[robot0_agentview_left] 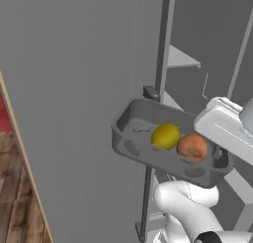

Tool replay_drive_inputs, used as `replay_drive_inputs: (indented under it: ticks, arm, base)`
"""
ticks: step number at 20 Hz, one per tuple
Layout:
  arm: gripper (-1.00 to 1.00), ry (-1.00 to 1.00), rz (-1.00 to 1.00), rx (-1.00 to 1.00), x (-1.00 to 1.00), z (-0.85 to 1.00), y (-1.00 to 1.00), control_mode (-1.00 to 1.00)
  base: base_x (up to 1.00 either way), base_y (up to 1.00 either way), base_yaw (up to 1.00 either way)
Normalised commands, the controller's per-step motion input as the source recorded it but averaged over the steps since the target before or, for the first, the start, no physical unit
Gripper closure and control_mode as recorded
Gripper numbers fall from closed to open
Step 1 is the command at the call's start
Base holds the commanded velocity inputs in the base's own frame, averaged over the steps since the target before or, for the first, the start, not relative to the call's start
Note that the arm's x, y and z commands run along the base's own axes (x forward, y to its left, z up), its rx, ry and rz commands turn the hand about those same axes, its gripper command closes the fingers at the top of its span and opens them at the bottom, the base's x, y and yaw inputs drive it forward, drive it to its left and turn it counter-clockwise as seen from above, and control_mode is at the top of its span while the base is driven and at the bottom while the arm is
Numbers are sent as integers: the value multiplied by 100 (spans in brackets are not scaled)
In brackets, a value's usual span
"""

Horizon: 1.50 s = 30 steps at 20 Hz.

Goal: Take the lemon and onion out of the freezer and place them in the tupperware container on the counter. Then put the tupperware containing the vegetables back in the freezer.

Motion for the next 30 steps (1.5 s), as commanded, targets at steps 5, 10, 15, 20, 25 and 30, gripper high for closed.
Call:
replay_drive_inputs:
  ticks: [5, 10, 15, 20, 25, 30]
  arm:
    - [100, 0, -23, 7, 0, 63, -9, -100]
    - [100, -4, -28, 1, 0, 27, -43, -100]
    - [100, -11, -32, 0, 0, 1, -53, -100]
    - [100, -13, -25, 0, 4, 0, -48, -100]
    - [100, -7, -15, 0, 52, 0, -20, -100]
    - [100, 0, -10, 0, 97, -2, -1, -100]
  base:
    - [0, 0, 0]
    - [0, 0, 0]
    - [0, 0, 0]
    - [0, 0, 0]
    - [0, 0, 0]
    - [0, 0, 0]
